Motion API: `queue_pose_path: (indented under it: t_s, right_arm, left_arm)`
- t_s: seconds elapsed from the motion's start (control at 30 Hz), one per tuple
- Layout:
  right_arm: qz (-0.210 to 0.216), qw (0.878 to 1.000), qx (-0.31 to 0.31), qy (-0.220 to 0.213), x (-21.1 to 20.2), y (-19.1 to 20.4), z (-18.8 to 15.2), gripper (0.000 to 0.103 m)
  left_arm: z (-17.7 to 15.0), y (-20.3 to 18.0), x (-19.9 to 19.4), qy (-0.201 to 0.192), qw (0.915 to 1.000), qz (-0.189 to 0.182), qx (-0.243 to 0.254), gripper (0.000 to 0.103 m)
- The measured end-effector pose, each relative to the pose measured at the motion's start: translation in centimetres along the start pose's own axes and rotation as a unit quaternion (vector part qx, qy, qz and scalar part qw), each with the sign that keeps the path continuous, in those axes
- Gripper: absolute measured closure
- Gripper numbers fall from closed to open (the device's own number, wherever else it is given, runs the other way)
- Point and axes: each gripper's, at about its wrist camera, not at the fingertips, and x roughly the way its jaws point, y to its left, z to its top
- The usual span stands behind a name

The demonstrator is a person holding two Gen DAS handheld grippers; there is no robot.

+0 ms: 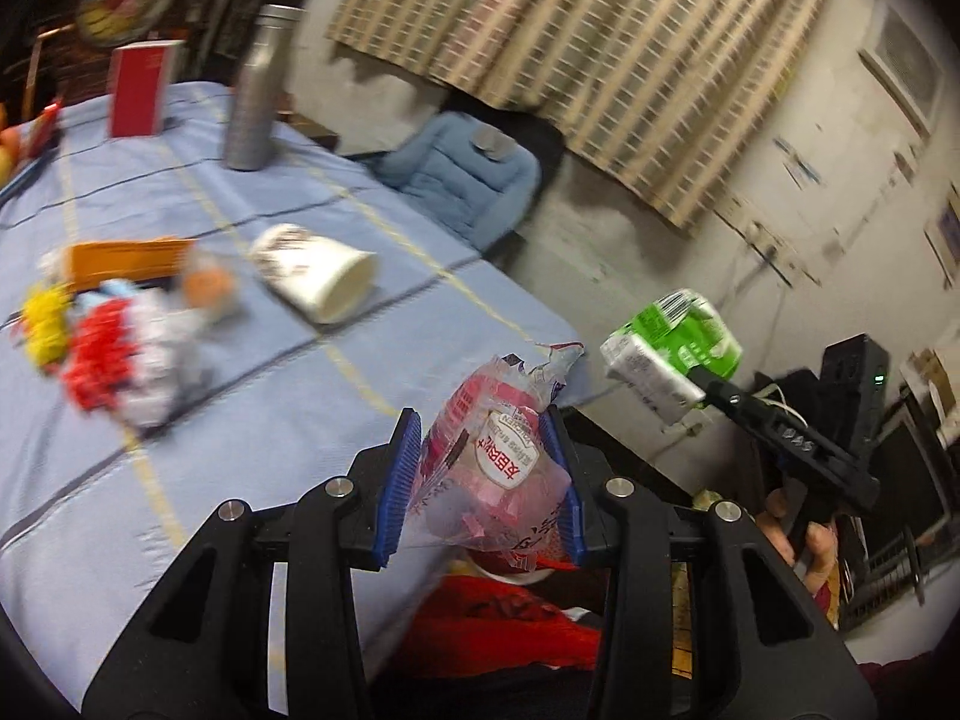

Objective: Collect trash
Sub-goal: 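Carry both items to the red wastebasket and open both tools to drop them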

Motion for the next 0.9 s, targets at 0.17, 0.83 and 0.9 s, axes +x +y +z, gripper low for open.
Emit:
queue_pose_path:
  t_s: [0.17, 0.83, 0.9]
  right_arm:
    - [-0.054, 0.997, 0.051, 0.025, 0.2, -6.4, -2.0, 0.089]
    - [-0.183, 0.974, 0.125, 0.045, 1.7, -16.8, -3.9, 0.037]
    - [-0.181, 0.974, 0.131, 0.044, 1.7, -17.4, -3.9, 0.037]
  left_arm:
    - [0.0, -3.4, 4.0, 0.038, 0.9985, -0.024, 0.03, 0.062]
    - [-2.9, -13.5, 21.4, 0.207, 0.968, -0.085, 0.113, 0.062]
    - [-3.2, -14.7, 23.3, 0.222, 0.9634, -0.087, 0.123, 0.062]
